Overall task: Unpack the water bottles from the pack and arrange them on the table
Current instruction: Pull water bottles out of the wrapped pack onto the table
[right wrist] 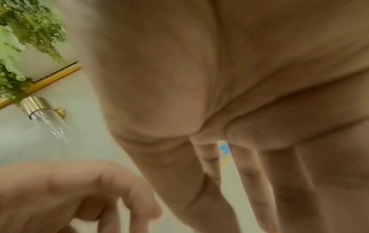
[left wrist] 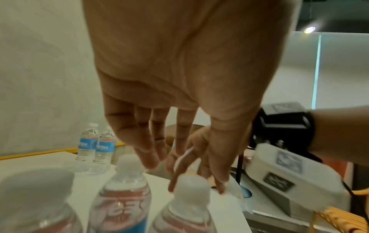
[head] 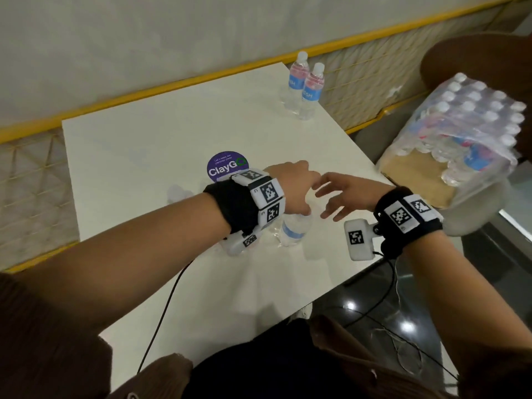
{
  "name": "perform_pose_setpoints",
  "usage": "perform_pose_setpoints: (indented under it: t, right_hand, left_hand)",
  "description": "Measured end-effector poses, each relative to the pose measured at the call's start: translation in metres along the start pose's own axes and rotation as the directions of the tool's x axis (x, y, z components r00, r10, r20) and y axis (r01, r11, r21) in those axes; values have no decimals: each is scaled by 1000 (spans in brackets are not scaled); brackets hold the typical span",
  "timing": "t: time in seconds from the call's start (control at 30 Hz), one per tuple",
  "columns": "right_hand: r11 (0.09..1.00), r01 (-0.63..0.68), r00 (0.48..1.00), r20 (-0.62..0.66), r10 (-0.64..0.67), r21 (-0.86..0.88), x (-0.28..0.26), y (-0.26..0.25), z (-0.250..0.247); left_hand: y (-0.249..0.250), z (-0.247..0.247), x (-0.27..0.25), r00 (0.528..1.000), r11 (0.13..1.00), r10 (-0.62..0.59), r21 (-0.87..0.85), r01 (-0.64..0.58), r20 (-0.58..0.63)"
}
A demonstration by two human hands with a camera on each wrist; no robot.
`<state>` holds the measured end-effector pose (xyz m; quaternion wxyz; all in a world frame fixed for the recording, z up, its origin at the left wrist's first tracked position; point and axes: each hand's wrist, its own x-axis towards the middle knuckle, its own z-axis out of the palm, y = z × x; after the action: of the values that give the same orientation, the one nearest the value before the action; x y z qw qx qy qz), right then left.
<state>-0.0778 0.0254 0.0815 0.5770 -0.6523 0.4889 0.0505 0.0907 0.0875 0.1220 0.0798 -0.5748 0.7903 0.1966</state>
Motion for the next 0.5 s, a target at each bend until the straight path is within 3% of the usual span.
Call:
perform_pose_setpoints:
  t: [0.13, 0.37, 0.5]
  right_hand:
    - [998, 62, 973, -224, -62, -6, 2, -4, 6]
    - [990, 138, 976, -167, -139, -17, 18, -25, 39]
    - [991, 130, 967, -217, -133, -29, 23, -29, 49]
  left_hand:
    - [10, 28, -8, 995, 999, -3, 41, -2, 104]
    - [12, 32, -24, 987, 992, 93, 76, -104, 133]
    - [10, 30, -44, 968, 971, 153, 152, -185, 201]
